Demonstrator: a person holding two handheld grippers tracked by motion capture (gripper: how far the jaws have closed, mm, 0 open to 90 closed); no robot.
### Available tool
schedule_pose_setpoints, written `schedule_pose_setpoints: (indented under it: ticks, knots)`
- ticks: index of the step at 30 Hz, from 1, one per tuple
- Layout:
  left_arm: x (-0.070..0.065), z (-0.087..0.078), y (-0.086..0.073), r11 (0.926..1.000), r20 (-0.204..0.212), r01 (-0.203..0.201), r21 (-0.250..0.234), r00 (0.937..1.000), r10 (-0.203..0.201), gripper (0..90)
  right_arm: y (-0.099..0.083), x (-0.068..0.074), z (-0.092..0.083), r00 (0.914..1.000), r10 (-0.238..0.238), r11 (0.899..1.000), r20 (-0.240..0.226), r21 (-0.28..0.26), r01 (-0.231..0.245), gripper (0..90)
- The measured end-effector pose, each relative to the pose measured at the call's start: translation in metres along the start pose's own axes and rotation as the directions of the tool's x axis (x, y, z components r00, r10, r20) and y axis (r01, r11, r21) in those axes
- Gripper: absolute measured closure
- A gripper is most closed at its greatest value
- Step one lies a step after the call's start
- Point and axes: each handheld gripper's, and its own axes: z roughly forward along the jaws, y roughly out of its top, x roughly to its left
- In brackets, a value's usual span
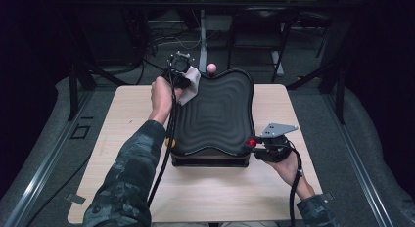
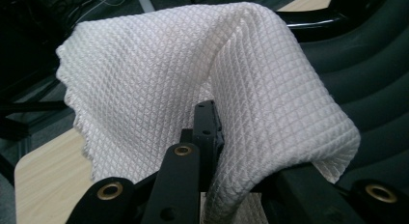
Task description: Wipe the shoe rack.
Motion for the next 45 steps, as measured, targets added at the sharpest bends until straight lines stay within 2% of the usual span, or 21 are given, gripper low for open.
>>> schedule_pose_setpoints:
  ticks: [5,7,9,17,25,29,39,45]
  knots:
    - [-0.006,0.0,-0.005,0.9997,0.029,-0.024,0.0,0.9993,0.024,82.6,0.0,0.0,0.0,1.0,0.001,1.0,0.002,0.0,-0.001,59.8]
    - [-0.009,-0.001,-0.008,0.9998,0.064,-0.021,-0.002,0.9977,0.021,82.7,0.0,0.0,0.0,1.0,0.001,1.0,0.008,0.003,-0.001,59.8]
    - [-0.012,-0.002,-0.013,0.999,0.056,-0.044,-0.008,0.9975,0.044,82.8,0.0,0.0,0.0,1.0,0.0,1.0,0.008,0.003,0.0,59.8]
    - [-0.018,-0.006,-0.032,0.9988,0.097,-0.042,-0.024,0.9942,0.044,82.8,0.0,0.001,0.0,0.9999,0.002,1.0,0.01,0.003,-0.002,59.8]
    - [-0.038,-0.011,-0.056,0.997,0.148,-0.073,-0.027,0.9861,0.076,83.1,0.0,0.001,0.0,0.9999,0.002,1.0,0.011,0.002,-0.002,59.8]
    - [-0.047,-0.014,-0.067,0.9955,0.15,-0.091,-0.026,0.9842,0.094,83.1,0.0,0.001,0.0,0.9999,0.003,1.0,0.011,0.002,-0.003,59.8]
    - [-0.059,-0.02,-0.088,0.9968,0.169,-0.078,-0.019,0.9823,0.08,83.0,0.0,0.001,0.0,1.0,0.003,1.0,0.008,0.003,-0.003,59.8]
    - [-0.07,-0.022,-0.098,0.9941,0.193,-0.108,-0.013,0.9752,0.109,83.0,0.0,0.001,0.0,1.0,0.003,1.0,0.008,0.003,-0.003,59.8]
